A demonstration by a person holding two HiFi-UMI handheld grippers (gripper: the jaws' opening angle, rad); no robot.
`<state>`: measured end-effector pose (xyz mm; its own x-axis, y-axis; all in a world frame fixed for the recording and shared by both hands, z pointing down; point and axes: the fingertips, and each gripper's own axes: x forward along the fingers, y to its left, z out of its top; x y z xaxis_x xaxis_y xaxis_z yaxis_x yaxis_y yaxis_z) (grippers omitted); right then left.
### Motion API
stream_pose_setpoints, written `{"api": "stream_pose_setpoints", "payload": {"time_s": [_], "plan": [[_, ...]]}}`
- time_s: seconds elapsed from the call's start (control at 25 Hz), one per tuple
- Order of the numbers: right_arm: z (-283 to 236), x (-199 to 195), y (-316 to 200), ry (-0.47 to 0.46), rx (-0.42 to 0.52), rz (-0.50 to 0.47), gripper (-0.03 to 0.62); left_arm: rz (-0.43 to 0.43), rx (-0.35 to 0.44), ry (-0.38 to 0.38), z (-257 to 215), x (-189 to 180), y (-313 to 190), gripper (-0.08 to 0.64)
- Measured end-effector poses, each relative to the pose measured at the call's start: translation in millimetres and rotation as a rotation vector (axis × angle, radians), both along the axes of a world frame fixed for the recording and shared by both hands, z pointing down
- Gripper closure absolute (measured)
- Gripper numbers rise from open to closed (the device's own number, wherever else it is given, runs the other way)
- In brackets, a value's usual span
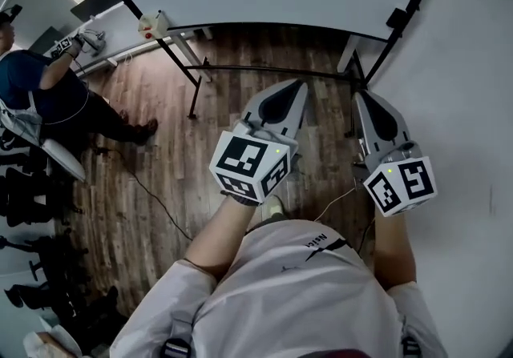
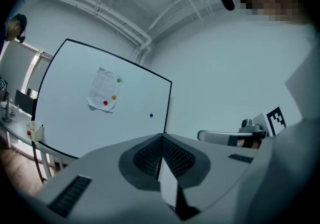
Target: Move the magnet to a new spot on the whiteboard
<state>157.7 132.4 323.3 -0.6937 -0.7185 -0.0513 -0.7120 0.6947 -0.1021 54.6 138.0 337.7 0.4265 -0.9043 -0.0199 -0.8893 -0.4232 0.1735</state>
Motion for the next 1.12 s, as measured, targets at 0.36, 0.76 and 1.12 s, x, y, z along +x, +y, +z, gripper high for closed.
{"api": "stream_pose_setpoints", "payload": {"time_s": [0.36,0.76,1.12], "plan": [[15,-54,-12,-0.035,-0.046,0.043,0.58,-0.024,-0.03,0.026,21,-85,-1,0.549],[2,-91,-17,-0.014,0.016,0.053,0.58,0.05,0.001,0.036,8,-89,-8,0.549],[-5,-87,-52,-0.031,0.041,0.06,0.579,0.077,0.01,0.039,2,-73,-40,0.549]]}}
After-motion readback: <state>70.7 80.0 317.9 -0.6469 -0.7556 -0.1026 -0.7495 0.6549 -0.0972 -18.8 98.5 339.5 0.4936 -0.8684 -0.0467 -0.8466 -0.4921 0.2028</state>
